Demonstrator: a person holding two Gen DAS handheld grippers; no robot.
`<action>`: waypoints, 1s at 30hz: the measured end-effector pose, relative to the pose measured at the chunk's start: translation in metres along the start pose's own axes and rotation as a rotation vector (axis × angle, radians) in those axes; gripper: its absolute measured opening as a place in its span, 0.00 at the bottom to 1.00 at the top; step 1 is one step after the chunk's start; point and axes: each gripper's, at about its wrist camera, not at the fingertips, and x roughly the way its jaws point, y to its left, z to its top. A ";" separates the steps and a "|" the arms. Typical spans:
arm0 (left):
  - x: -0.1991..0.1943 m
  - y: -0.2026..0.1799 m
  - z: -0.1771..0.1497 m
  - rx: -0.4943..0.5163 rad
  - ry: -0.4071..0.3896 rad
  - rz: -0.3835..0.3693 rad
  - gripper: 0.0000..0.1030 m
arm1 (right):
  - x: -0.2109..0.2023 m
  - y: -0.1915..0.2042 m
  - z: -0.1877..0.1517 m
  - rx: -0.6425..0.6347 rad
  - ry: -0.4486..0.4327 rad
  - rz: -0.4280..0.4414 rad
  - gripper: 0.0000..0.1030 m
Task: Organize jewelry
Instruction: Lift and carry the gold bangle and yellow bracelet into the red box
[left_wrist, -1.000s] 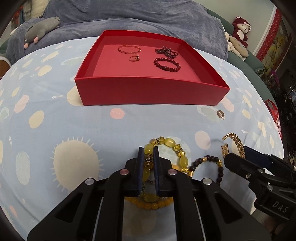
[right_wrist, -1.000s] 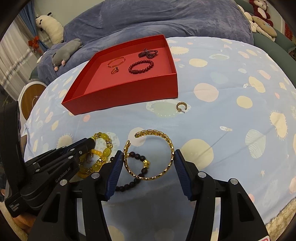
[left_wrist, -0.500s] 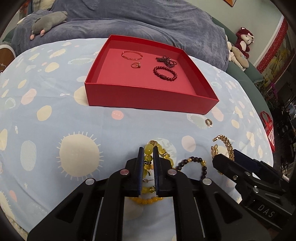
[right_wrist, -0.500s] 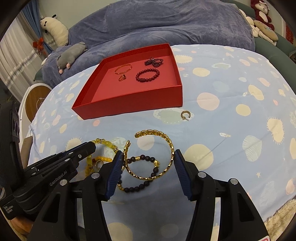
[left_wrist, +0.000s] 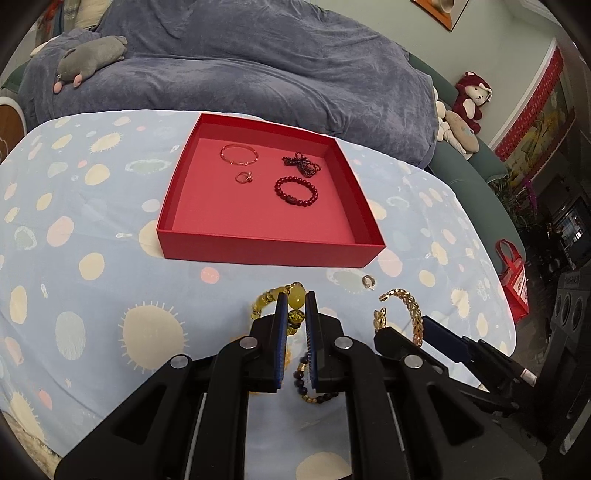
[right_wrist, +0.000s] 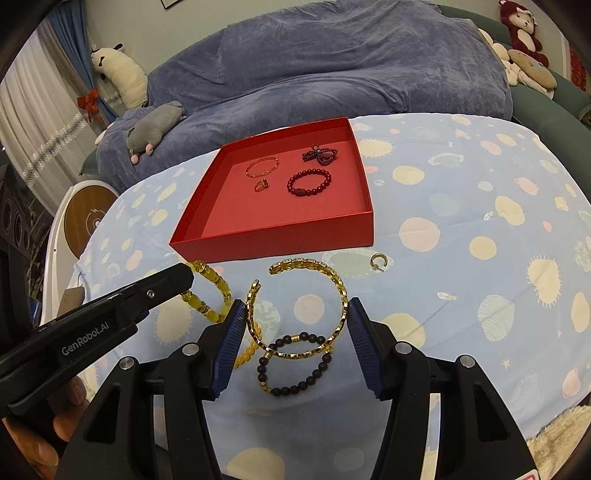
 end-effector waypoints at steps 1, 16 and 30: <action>-0.001 -0.003 0.003 0.000 -0.002 -0.009 0.09 | -0.001 -0.001 0.001 0.002 -0.005 0.000 0.53; 0.032 -0.040 0.101 0.014 -0.081 -0.093 0.09 | 0.000 -0.029 0.047 0.018 -0.074 -0.025 0.53; 0.118 0.044 0.099 -0.083 0.022 0.083 0.08 | 0.052 -0.020 0.077 -0.026 -0.033 -0.014 0.53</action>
